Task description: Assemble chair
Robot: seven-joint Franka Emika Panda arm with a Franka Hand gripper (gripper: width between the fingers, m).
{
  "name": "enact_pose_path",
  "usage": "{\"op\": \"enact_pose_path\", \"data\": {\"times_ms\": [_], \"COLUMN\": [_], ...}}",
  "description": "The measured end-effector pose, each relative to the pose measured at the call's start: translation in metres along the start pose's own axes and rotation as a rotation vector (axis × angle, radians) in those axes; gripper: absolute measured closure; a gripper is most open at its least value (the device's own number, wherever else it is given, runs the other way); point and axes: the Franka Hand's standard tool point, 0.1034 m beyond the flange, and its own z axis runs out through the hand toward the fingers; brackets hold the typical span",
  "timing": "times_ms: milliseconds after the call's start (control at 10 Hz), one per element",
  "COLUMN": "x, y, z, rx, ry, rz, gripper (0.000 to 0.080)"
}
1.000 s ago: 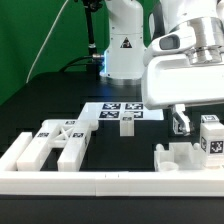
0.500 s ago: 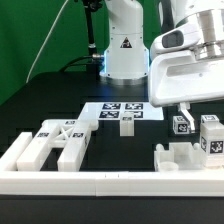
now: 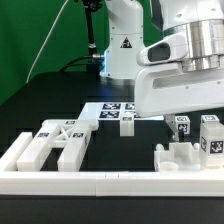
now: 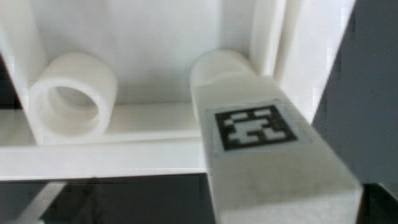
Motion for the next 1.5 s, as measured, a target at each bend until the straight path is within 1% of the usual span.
{"op": "enact_pose_path", "data": {"times_ms": [100,200,300,400,500,600,1000,1100,1300,1500], "x": [-0.004,-0.001,-0.001,-0.001,-0.001,-0.001,-0.001,-0.001,-0.001,-0.001], "y": [-0.003,-0.004,-0.003,-0.003,-0.003,-0.004,-0.006,-0.012,-0.012,-0.019], "z": [-0.001,-0.002,-0.001,-0.001,-0.001,-0.001,-0.001,0.000,-0.001,0.001], "rx": [0.011,0.016,0.014,0.014,0.014,0.011,0.001,-0.005,-0.020,-0.028], "ry": [-0.088,-0.110,-0.100,-0.100,-0.100,-0.100,-0.102,-0.104,-0.102,-0.083], "rz": [0.016,0.017,0.042,0.041,0.058,0.121,0.394,0.574,0.850,1.205], "gripper": [0.0151,0.0151,0.0270,0.0270,0.0454,0.0515,0.0515,0.0515,0.0515,0.0514]}}
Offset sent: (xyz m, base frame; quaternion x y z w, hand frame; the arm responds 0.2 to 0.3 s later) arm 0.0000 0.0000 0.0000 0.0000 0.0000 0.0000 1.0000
